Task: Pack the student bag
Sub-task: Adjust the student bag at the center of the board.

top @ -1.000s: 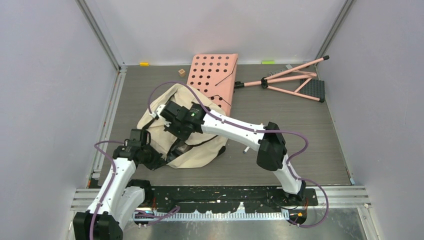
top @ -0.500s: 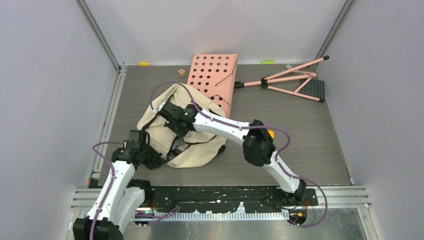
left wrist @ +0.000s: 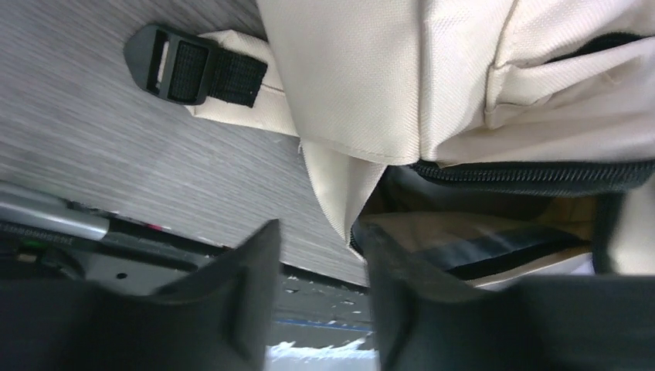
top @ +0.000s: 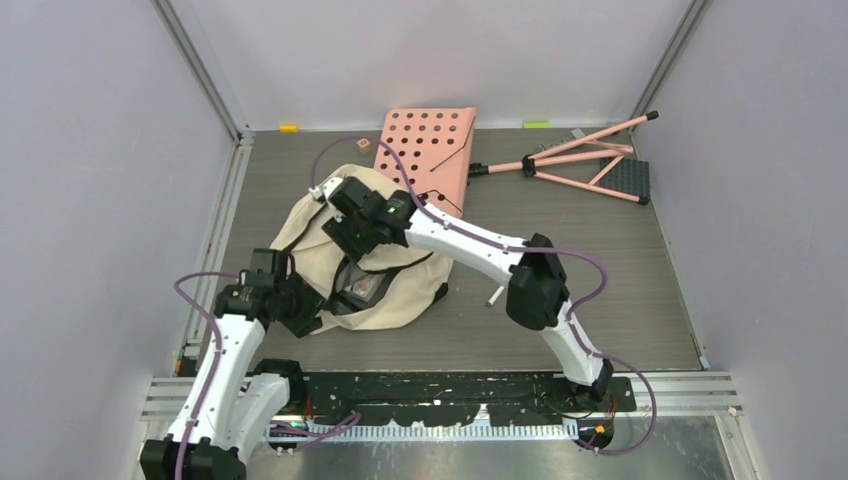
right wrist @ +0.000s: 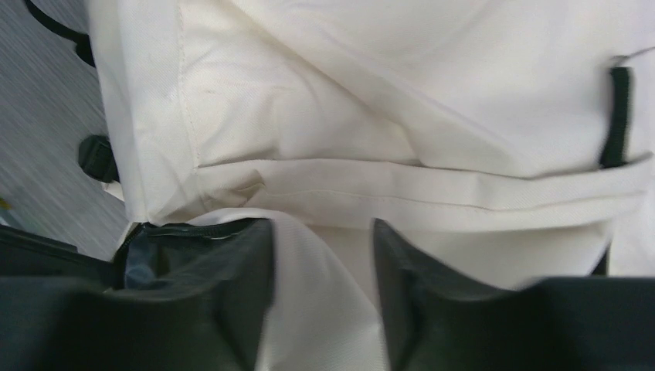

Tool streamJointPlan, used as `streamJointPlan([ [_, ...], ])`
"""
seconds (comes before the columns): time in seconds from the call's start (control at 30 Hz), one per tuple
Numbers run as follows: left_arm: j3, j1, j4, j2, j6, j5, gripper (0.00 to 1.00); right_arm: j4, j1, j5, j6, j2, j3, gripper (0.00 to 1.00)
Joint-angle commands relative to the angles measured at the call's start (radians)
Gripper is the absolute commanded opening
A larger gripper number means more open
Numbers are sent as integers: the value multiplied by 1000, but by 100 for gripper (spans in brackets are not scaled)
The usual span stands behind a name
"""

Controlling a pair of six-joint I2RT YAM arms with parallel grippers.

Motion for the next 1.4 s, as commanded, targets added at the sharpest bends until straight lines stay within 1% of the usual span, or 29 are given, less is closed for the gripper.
streamJointPlan([
  [0.0, 161, 4, -67, 26, 77, -55, 57, 85, -57, 59, 58, -210, -12, 65],
  [0.03, 205, 5, -65, 36, 107, -74, 61, 73, -72, 56, 77, -239, -12, 70],
  [0.1, 292, 5, -33, 77, 183, -95, 66, 27, -128, 39, 133, -272, -13, 75],
  [0.17, 358, 0, 12, 134, 255, -103, 68, 2, -210, 21, 187, -297, -23, 78],
  [0.2, 386, -7, 37, 164, 285, -98, 69, -6, -229, 16, 196, -311, -29, 78],
  [0.27, 443, -54, 95, 233, 339, -87, 70, -21, -285, 3, 218, -326, -51, 79],
  [0.33, 503, -145, 160, 311, 401, -86, 71, -29, -335, -5, 239, -338, -79, 80],
  [0.4, 564, -260, 218, 391, 454, -94, 71, -38, -382, -16, 269, -338, -106, 81],
  [0.5, 652, -408, 283, 542, 483, -78, 72, -67, -451, -45, 322, -316, -147, 81],
  [0.63, 736, -557, 340, 698, 517, -94, 75, -66, -488, -120, 293, -310, -234, 80],
  [0.73, 775, -643, 348, 776, 557, -124, 79, -62, -491, -122, 269, -321, -299, 80],
  [0.77, 776, -665, 349, 790, 572, -133, 83, -60, -492, -122, 266, -330, -310, 80],
  [0.83, 763, -697, 357, 809, 600, -203, 90, -48, -496, -130, 265, -342, -343, 80],
  [0.87, 753, -707, 357, 817, 607, -234, 92, -34, -497, -139, 267, -346, -366, 80],
  [0.93, 734, -718, 356, 833, 624, -263, 94, -10, -499, -161, 267, -355, -395, 80],
  [1.07, 711, -741, 324, 866, 627, -340, 93, 37, -499, -228, 255, -353, -441, 80],
  [1.1, 714, -744, 300, 879, 621, -365, 91, 43, -499, -253, 250, -347, -445, 79],
  [1.13, 719, -744, 275, 887, 613, -391, 85, 52, -499, -260, 243, -339, -450, 79],
  [1.2, 722, -744, 229, 893, 596, -444, 68, 71, -498, -267, 236, -329, -455, 78],
  [1.27, 717, -744, 211, 886, 581, -477, 53, 81, -498, -282, 221, -312, -450, 77],
  [1.3, 714, -744, 205, 880, 573, -487, 44, 90, -497, -287, 216, -306, -447, 76],
  [1.37, 705, -744, 201, 866, 560, -500, 31, 103, -496, -290, 209, -286, -441, 75],
])
